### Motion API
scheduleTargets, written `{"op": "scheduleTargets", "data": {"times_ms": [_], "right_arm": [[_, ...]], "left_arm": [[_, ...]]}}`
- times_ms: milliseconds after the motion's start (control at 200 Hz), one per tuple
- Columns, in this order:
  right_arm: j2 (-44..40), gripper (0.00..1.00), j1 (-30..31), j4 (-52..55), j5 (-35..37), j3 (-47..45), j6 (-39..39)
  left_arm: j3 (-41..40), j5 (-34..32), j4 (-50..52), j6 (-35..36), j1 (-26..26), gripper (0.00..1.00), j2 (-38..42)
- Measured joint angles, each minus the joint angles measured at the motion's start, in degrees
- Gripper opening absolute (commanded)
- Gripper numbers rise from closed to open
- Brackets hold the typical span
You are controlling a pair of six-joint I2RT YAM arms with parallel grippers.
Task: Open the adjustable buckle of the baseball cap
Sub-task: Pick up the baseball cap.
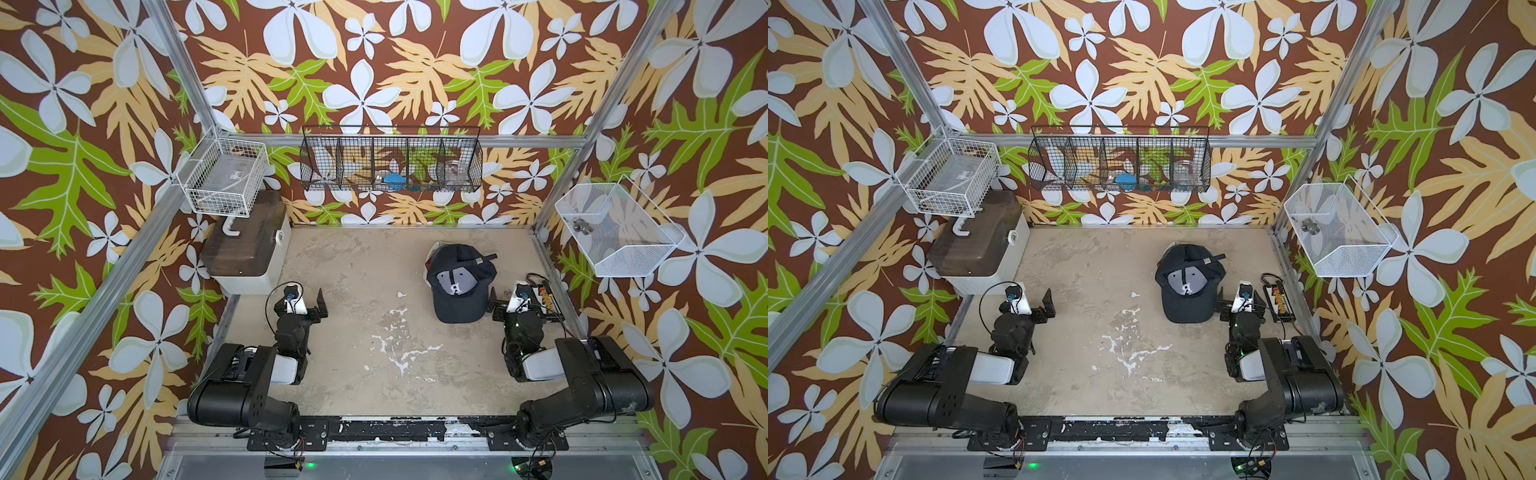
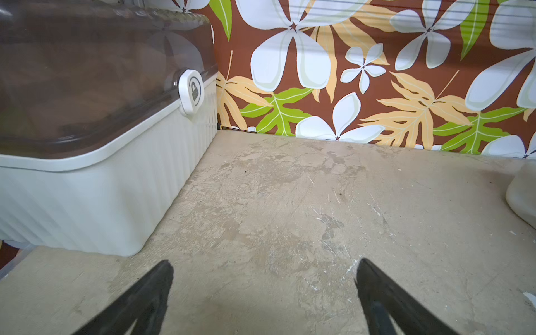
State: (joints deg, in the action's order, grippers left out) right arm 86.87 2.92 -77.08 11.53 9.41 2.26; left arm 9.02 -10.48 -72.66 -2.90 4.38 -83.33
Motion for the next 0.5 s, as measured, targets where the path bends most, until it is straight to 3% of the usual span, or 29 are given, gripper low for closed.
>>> {"op": "scheduleTargets", "data": {"times_ms": [500], "right_arm": [[0.0, 1.0, 0.0, 0.0, -0.6, -0.1, -0.2]], "left_arm": [[0.0, 0.0, 0.0, 0.0, 0.0, 1.0, 0.0]]}}
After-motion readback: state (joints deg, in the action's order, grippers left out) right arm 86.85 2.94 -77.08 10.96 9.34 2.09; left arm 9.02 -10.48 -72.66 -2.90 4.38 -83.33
